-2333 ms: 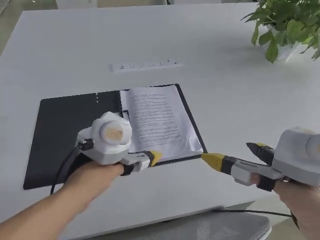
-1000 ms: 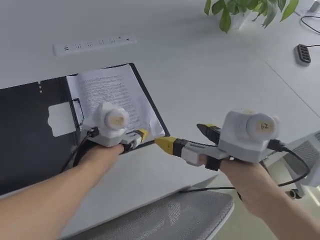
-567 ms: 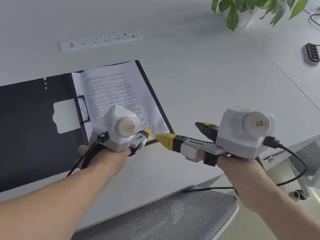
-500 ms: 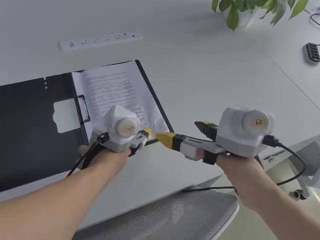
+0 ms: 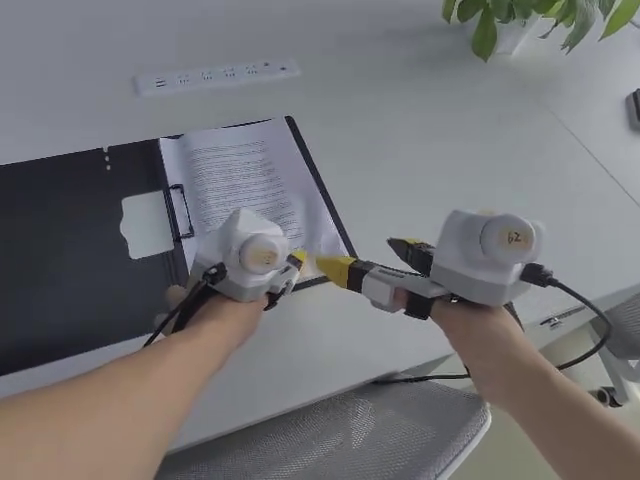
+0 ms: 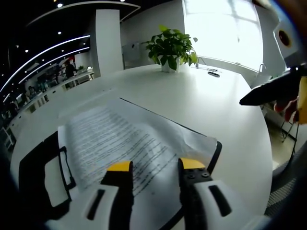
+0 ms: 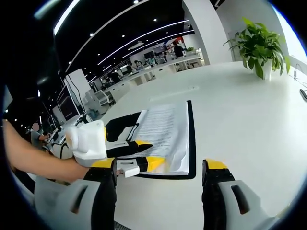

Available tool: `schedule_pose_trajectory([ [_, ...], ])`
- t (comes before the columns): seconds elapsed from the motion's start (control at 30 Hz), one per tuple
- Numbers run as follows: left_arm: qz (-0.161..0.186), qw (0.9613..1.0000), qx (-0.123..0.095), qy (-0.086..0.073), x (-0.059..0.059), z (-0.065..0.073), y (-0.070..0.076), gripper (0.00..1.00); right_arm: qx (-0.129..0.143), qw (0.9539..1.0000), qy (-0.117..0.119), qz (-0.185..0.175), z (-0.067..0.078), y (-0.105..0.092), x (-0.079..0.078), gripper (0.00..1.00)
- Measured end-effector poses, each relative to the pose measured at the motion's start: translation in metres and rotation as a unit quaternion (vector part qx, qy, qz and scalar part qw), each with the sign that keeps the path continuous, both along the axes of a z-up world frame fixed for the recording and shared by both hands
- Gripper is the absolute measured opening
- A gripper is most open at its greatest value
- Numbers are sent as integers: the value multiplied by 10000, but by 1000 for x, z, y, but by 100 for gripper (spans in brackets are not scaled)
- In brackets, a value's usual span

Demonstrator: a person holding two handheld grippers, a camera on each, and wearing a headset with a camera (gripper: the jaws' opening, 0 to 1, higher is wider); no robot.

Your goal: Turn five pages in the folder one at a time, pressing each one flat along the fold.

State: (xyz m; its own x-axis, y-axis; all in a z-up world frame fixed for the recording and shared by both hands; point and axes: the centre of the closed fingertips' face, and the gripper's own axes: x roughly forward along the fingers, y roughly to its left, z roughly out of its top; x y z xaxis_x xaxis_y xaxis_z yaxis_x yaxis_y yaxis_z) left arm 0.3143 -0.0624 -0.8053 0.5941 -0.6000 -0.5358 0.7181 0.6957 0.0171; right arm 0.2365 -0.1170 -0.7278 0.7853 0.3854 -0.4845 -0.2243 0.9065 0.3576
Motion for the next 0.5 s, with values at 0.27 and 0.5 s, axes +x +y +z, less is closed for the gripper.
schedule_pose_trajectory([
  [0.27, 58, 10000, 53, -61, 5, 0, 4, 23, 66, 9998, 169, 3, -16, 3, 12, 59],
  [0.5, 108, 9999, 62, -73, 6, -1, 6, 20, 257, 9983, 462, -252, -37, -2, 24, 44],
])
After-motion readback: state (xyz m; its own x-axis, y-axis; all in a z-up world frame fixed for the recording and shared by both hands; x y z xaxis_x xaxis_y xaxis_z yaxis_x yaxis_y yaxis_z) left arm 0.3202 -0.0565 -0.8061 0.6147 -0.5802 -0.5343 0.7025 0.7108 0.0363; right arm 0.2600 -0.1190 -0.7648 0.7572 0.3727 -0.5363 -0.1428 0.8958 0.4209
